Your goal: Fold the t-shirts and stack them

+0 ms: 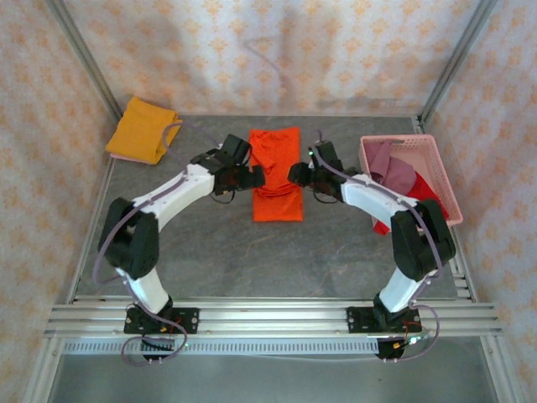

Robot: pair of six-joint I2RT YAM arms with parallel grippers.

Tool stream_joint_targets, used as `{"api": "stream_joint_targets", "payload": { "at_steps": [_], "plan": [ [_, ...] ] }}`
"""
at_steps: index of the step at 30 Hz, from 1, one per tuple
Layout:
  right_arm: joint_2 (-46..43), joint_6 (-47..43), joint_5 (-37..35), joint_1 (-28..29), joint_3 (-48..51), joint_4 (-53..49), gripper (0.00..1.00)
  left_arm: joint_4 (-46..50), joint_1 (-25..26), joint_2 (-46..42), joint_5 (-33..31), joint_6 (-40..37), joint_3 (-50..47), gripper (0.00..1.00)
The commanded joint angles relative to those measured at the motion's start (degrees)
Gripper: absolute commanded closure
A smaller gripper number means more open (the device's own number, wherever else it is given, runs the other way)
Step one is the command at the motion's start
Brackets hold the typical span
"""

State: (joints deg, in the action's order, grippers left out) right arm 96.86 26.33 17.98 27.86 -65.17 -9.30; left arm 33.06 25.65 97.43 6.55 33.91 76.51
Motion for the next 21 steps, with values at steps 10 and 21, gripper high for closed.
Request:
{"api": "stream_joint_targets", "payload": {
  "at_steps": [10,21],
  "plan": [
    [13.9,4.6,3.2,5.1,-6.3,3.5,0.75,-0.8,-1.5,-12.1,-3.7,-1.4,-13.3,0.0],
    [23.0,0.6,0.0,2.3,-19.8,-2.3,0.75,-2.5,-1.5,-11.4,-1.4,-1.1,-13.5,0.0]
  ]
}}
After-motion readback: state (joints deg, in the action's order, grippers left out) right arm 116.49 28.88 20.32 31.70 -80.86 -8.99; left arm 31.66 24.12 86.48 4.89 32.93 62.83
